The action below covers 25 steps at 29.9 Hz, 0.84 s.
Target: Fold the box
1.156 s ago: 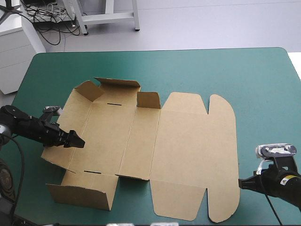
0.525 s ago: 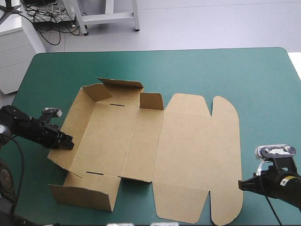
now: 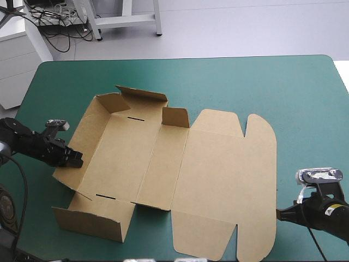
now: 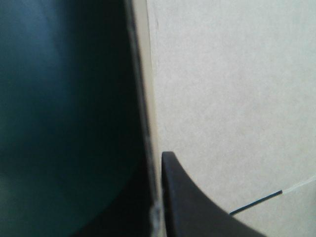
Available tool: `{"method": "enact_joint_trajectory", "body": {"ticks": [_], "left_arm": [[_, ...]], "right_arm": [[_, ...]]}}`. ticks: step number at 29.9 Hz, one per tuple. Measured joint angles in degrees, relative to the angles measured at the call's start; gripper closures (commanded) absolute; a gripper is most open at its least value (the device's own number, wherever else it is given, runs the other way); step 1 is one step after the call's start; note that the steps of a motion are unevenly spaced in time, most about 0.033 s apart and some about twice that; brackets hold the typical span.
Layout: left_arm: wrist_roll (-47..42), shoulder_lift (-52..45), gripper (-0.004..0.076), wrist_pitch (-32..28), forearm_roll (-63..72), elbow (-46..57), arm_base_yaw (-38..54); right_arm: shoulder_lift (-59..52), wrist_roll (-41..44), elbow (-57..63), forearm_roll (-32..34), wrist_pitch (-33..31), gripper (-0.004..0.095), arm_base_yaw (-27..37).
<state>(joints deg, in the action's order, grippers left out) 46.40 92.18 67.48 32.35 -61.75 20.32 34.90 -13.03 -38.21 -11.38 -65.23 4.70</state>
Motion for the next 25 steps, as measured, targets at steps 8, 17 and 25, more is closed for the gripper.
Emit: {"method": "enact_joint_trajectory", "body": {"ticks": [8,17,25], "left_arm": [[-3.3,0.0,0.0734,1.7,-6.5,-10.9,-6.3],[-7.9,0.2,0.0734,-4.9,-25.5,-20.2,-28.6],[-10.9,0.2,0.0734,-13.7,-43.2,-24.3,-44.8]], "right_arm": [[0.0,0.0,0.0,0.0,0.0,0.0928,0.0],[0.0,0.0,0.0,0.0,0.0,0.0928,0.0],[0.0,0.0,0.0,0.0,-0.2,0.0928,0.0]]}}
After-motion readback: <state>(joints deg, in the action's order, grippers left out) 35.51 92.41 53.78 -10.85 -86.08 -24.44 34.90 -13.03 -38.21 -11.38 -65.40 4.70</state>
